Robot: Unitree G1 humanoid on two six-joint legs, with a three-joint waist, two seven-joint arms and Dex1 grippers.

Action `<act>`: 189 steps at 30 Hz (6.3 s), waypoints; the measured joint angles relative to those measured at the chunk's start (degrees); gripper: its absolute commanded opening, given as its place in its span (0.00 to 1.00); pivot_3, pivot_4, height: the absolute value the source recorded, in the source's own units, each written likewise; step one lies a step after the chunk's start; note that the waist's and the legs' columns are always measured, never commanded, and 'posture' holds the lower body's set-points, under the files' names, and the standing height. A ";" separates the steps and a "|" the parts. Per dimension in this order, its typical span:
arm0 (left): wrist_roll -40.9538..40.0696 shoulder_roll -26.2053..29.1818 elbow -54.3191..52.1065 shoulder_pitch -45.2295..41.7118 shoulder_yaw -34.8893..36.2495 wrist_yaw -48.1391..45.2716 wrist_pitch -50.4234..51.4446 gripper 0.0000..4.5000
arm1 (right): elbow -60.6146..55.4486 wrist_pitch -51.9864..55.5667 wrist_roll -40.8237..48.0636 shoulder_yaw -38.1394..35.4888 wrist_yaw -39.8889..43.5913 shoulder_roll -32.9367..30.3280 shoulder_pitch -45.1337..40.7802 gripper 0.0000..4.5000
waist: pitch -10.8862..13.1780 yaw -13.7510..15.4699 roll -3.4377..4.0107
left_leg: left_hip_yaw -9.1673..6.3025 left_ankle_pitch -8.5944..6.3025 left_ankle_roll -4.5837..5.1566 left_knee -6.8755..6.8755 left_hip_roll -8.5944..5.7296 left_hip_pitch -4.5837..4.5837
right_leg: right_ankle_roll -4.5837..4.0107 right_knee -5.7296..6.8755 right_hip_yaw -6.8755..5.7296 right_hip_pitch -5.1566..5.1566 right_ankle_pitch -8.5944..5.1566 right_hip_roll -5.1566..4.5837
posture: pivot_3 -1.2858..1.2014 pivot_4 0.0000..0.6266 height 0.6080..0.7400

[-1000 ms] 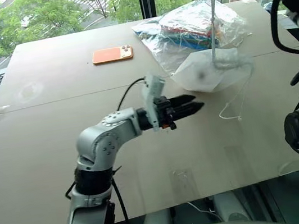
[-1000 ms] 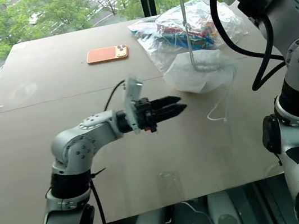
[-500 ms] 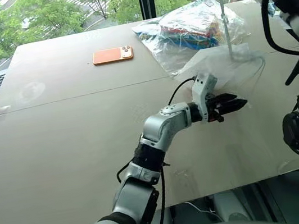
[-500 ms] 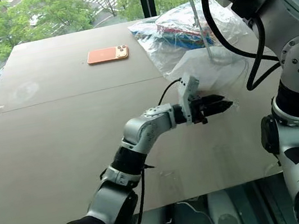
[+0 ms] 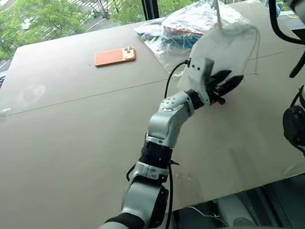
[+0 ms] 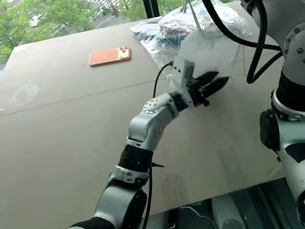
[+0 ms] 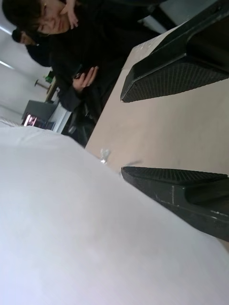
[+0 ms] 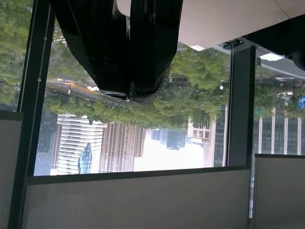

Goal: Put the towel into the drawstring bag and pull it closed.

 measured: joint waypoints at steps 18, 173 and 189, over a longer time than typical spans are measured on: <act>-3.97 15.28 12.67 -8.60 12.79 -10.08 -2.96 0.48 | 6.55 -0.60 2.07 -0.35 3.23 0.51 -7.37 0.00 | 0.01 0.67 0.03 | -0.14 0.00 0.00 -0.03 -0.04 -0.10 | 0.01 -0.08 -0.15 -0.02 0.01 -0.04 | 0.52 0.24 1.00; 18.74 31.71 22.93 -11.53 19.59 25.82 -38.99 0.01 | 11.69 -6.41 -2.43 -11.89 -17.55 -5.95 4.19 0.00 | 0.13 1.07 0.19 | 0.12 -0.07 0.10 -0.12 -0.04 -0.14 | 0.09 -0.13 0.13 -0.16 0.06 -0.07 | 0.52 0.24 1.00; 6.17 33.26 -7.43 19.87 16.89 6.97 -21.77 0.01 | -5.77 4.27 10.30 -16.64 10.61 -21.23 52.70 0.00 | 0.07 -0.12 0.20 | 0.39 -0.28 0.43 -0.26 0.29 -0.10 | 0.11 -0.70 0.23 0.06 0.06 -0.05 | 0.52 0.24 1.00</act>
